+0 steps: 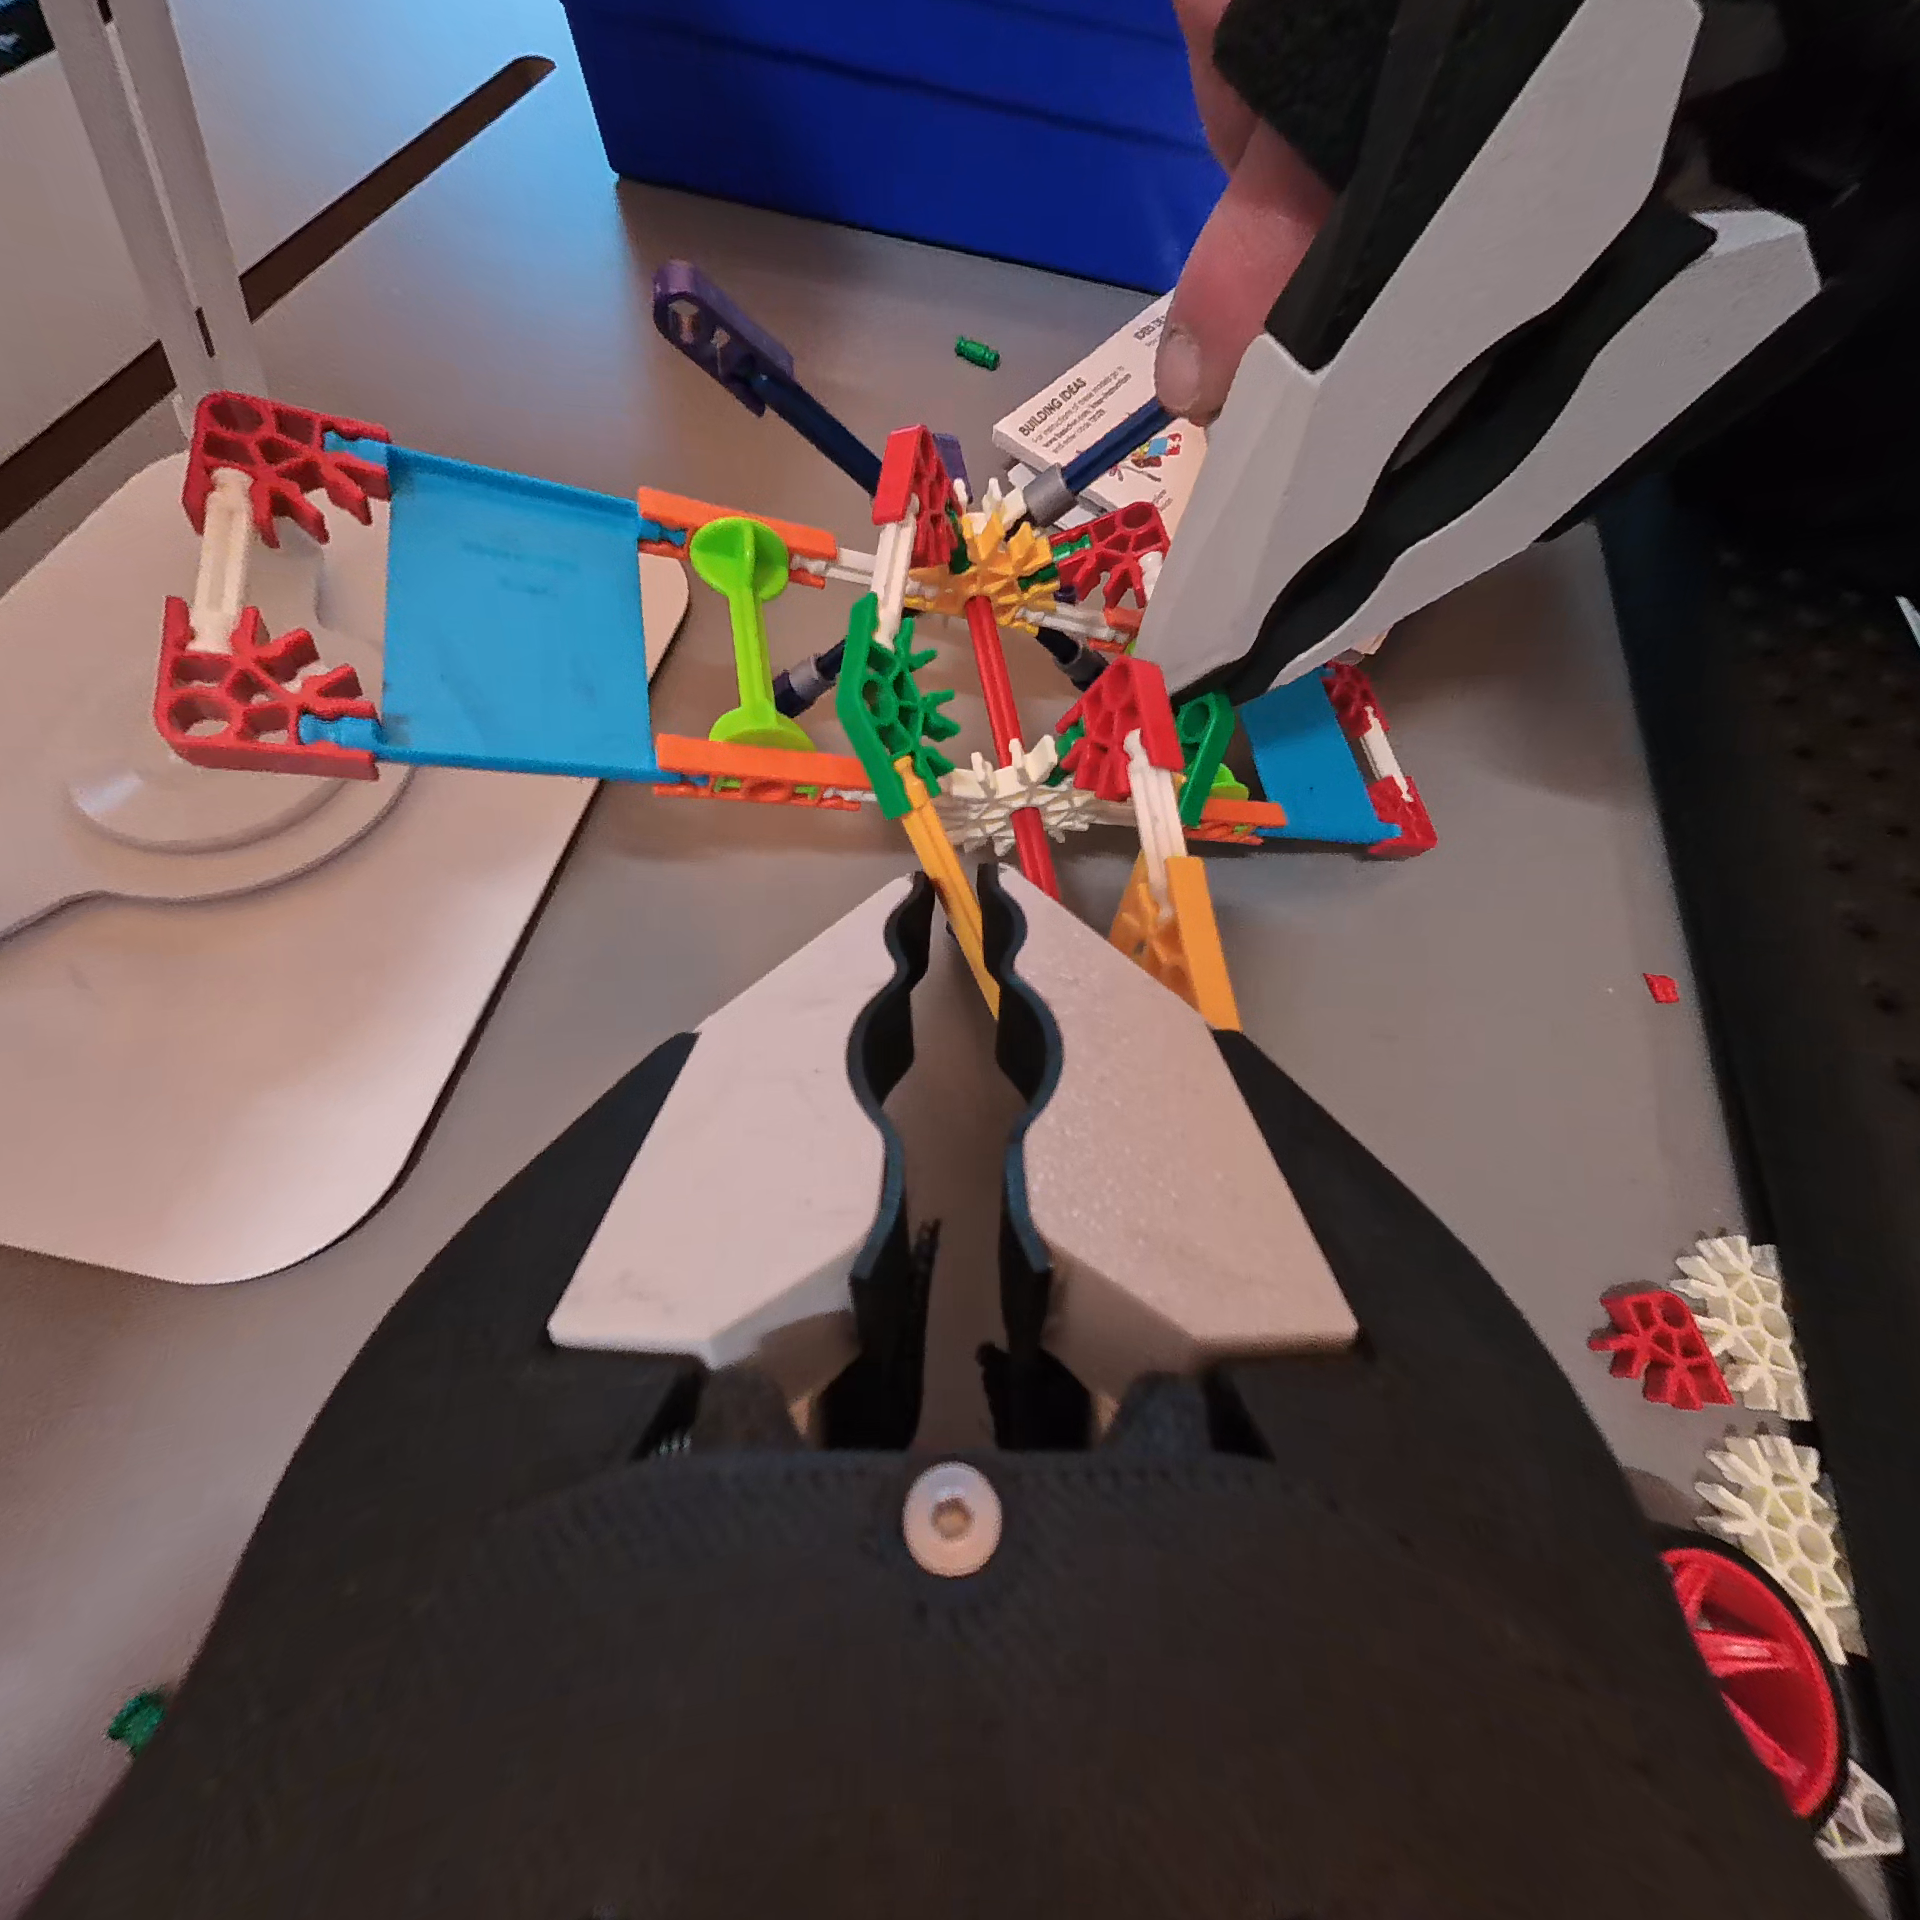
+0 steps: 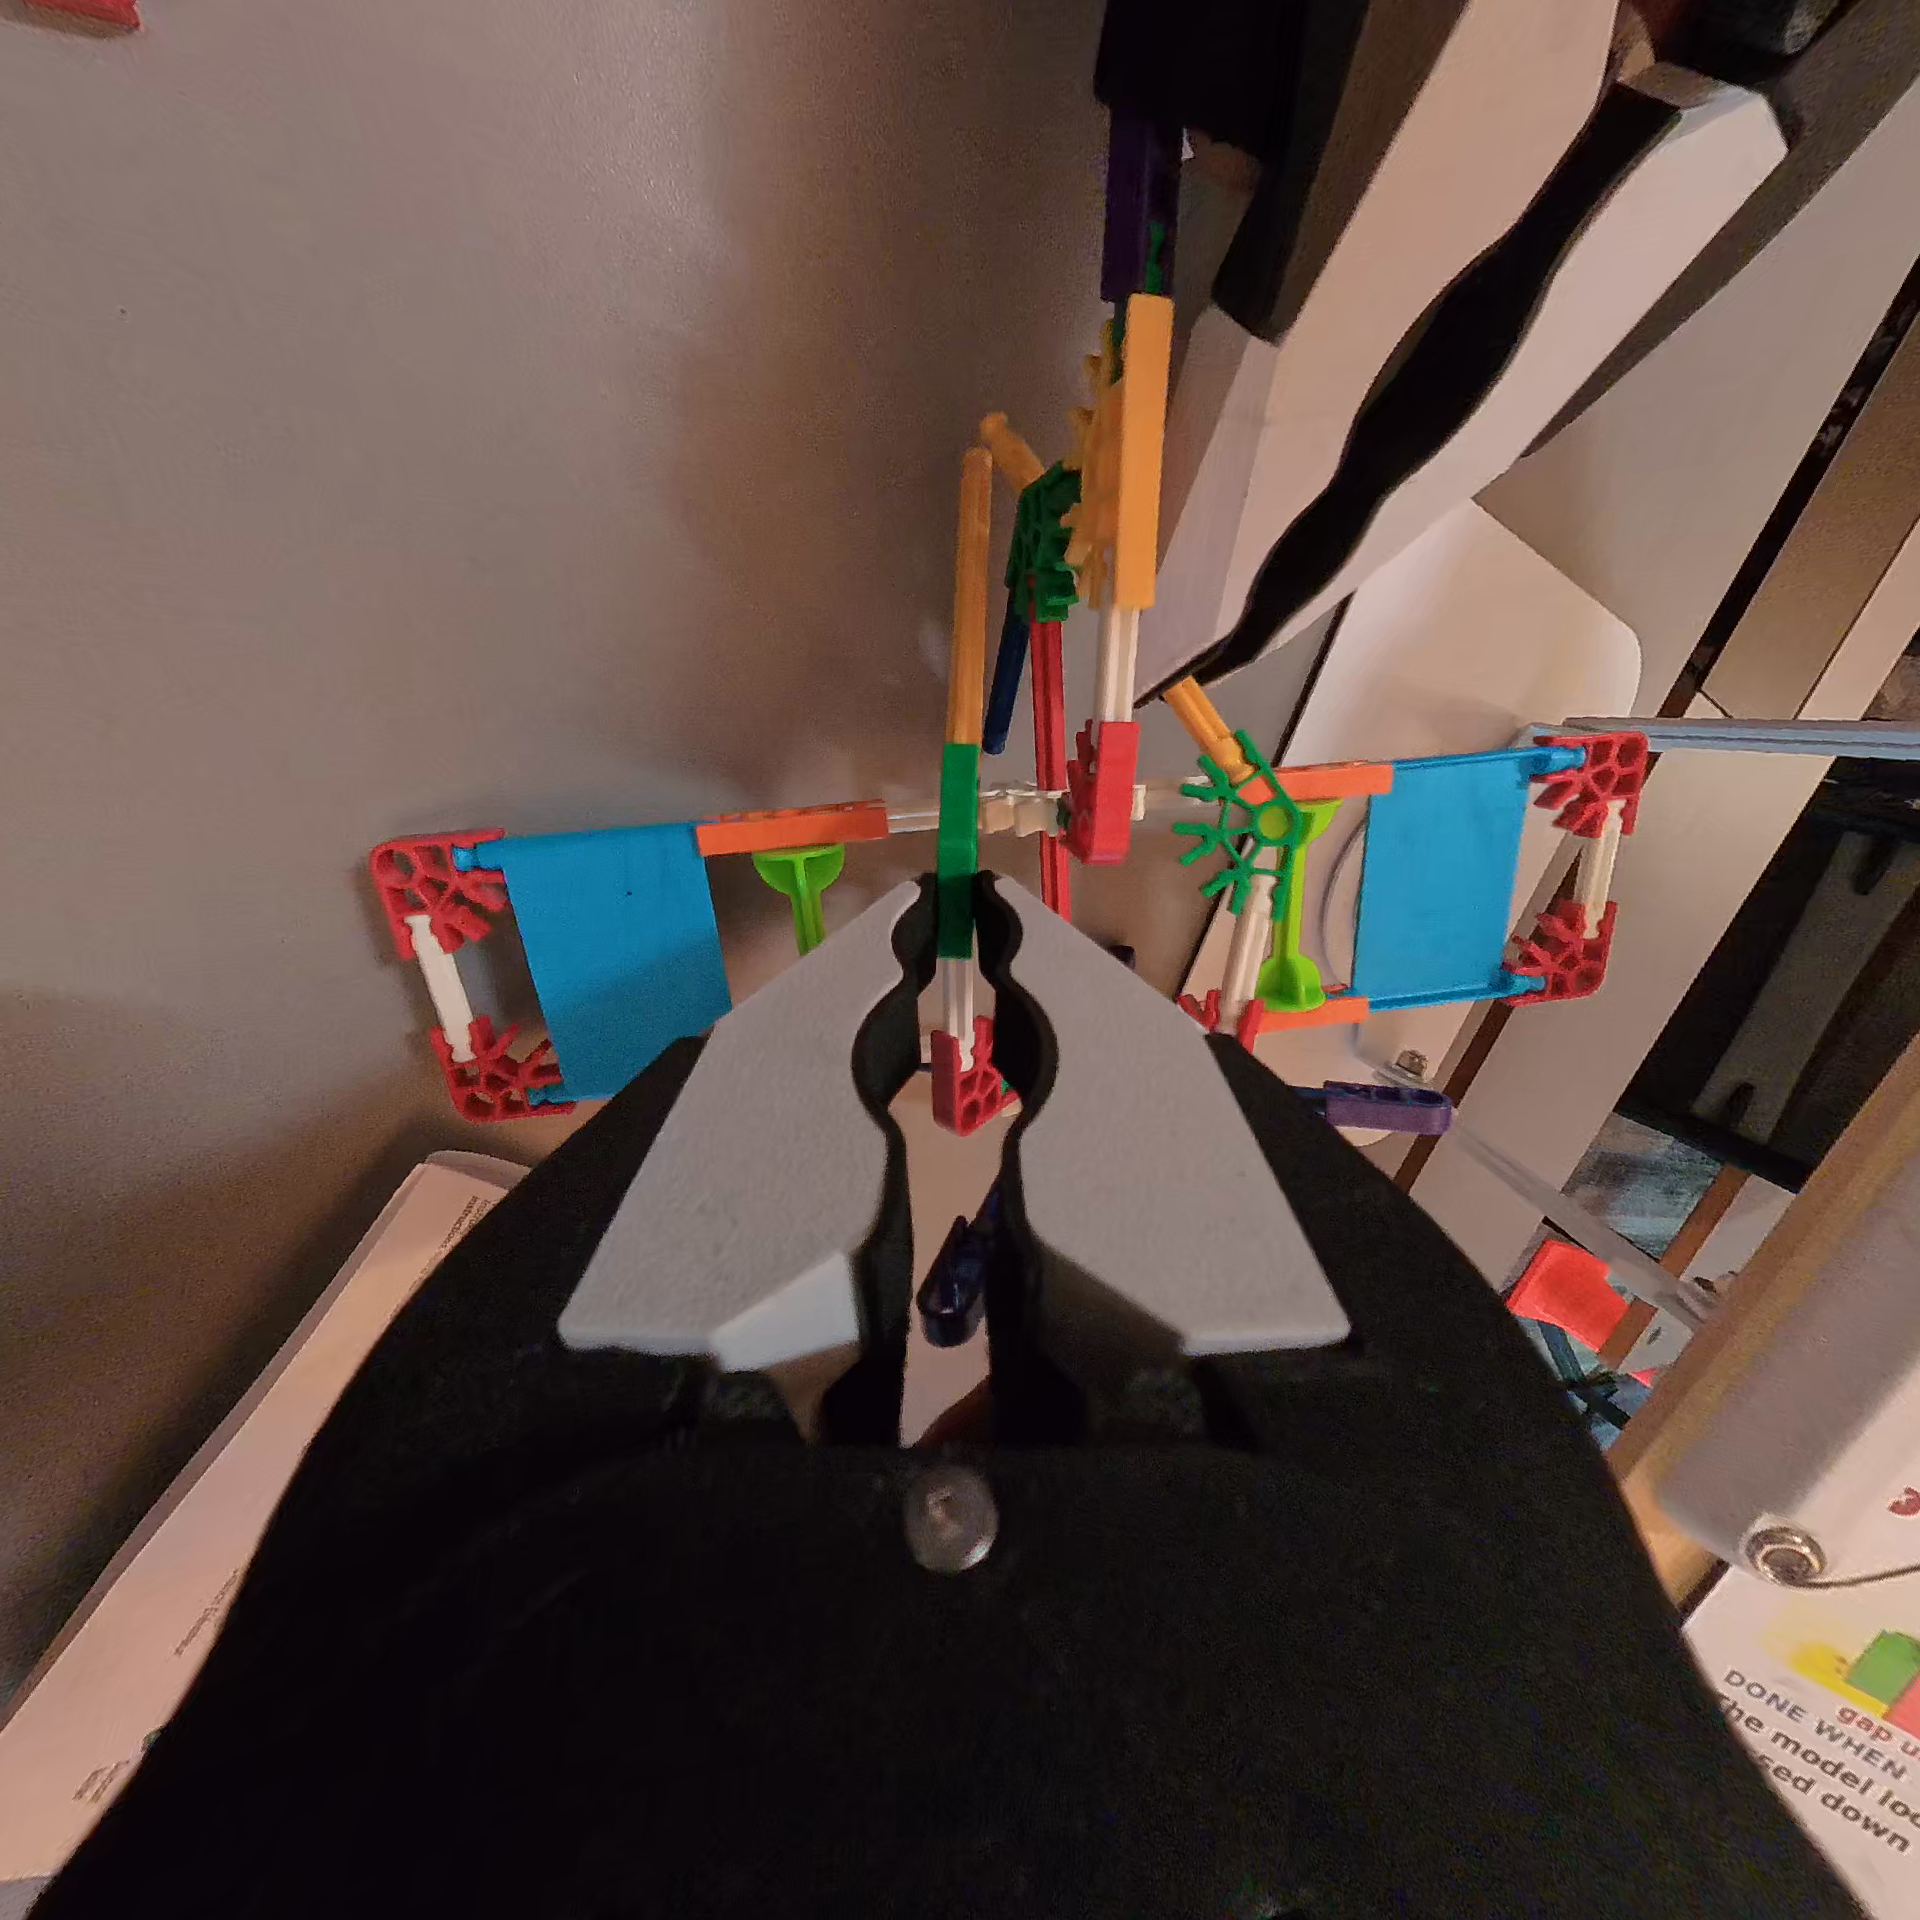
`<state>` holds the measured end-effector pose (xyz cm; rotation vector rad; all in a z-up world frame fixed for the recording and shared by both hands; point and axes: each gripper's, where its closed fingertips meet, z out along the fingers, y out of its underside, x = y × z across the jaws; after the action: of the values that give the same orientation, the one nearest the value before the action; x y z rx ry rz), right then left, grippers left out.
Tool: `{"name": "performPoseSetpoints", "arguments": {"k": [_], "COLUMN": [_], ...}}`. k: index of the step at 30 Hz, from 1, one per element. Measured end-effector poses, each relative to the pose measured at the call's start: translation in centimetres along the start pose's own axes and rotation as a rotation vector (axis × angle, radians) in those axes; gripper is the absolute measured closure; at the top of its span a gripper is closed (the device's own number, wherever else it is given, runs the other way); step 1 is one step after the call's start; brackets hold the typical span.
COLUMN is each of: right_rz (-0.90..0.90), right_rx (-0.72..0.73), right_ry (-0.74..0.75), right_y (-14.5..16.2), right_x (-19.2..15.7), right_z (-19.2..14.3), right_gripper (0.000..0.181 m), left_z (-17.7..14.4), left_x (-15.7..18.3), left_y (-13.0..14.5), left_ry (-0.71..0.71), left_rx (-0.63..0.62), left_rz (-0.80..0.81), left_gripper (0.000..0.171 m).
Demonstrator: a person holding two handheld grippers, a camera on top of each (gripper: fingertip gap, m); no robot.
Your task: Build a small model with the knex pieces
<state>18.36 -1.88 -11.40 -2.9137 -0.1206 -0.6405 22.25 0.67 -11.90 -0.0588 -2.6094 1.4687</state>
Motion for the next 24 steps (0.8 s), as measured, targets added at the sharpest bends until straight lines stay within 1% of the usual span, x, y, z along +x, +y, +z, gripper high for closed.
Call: {"name": "performPoseSetpoints", "arguments": {"k": [9, 24], "right_rz": [0.003, 0.065], "right_rx": [0.021, 0.166], "right_ry": [-0.004, -0.07], "right_y": [-0.13, -0.53], "right_x": [0.05, -0.02], "right_z": [-0.1, -0.62], "right_gripper": [0.177, 0.178], "left_z": [-0.22, -0.03], "left_x": [-0.1, -0.33], "left_y": [-0.07, 0.22], "left_ry": [-0.002, -0.005], "left_rx": [0.007, 0.002], "left_rz": [0.0, 0.001], "left_gripper": [0.165, 0.166]}}
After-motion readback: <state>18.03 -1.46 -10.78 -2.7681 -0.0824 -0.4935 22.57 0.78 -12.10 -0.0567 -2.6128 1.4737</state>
